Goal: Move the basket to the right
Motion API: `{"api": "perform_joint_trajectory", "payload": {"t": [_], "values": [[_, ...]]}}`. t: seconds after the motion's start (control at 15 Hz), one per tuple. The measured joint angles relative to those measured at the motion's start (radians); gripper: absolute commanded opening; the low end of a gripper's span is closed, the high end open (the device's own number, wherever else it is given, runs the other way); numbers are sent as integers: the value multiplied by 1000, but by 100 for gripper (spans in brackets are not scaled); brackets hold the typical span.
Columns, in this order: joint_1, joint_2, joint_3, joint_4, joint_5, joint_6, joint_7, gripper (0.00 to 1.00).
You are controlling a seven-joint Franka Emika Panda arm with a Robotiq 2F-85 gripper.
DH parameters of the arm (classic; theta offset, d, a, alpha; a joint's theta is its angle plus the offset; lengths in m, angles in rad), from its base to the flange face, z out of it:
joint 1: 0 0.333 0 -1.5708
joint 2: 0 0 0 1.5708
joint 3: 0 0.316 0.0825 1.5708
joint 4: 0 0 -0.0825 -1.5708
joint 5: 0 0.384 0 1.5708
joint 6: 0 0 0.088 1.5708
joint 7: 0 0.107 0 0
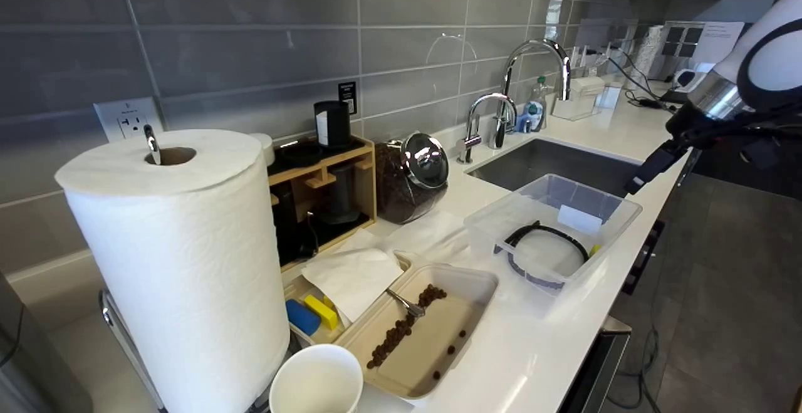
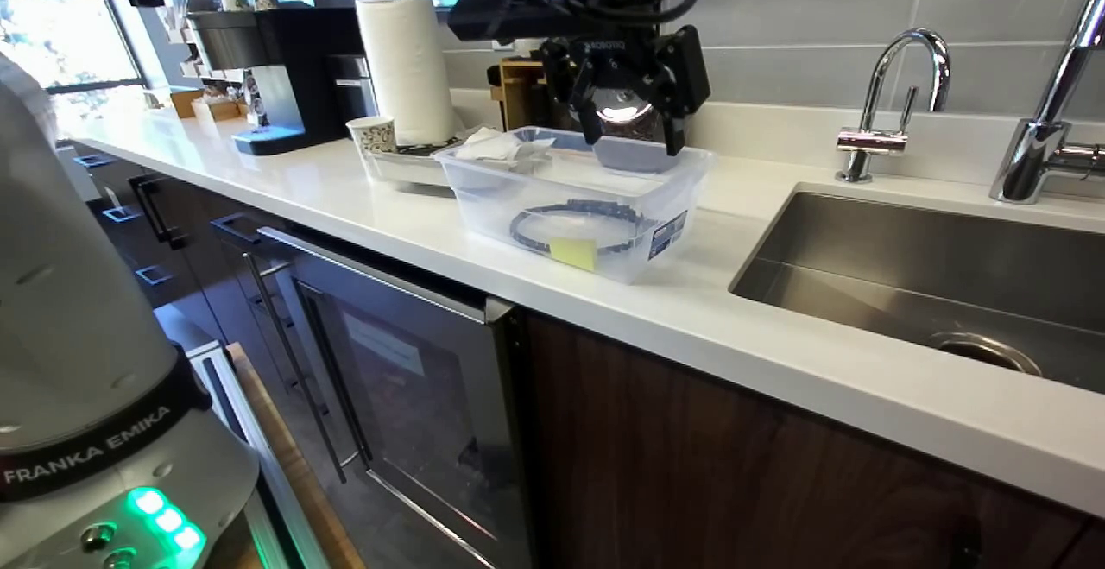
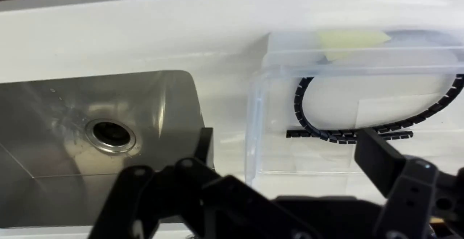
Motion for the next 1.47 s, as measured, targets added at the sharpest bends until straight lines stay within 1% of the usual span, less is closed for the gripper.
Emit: {"api": "perform_joint_trajectory", "payload": {"t": [0.2,0.27,0.33,0.4,0.53,0.8,1.07,1.27,1.47], "values": [[61,87,-34,54,99,5,-106,100],[71,118,-38,75,132,-7,-124,100],[72,150,-36,102,153,-43,-126,100],[71,181,-36,131,164,-75,-126,100],[71,224,-35,167,175,-95,-126,100],[71,240,-35,179,177,-97,-126,100],[33,255,10,192,203,-104,-131,100],[20,306,27,242,237,-128,-152,100],[-5,370,52,307,244,-190,-180,100]]}}
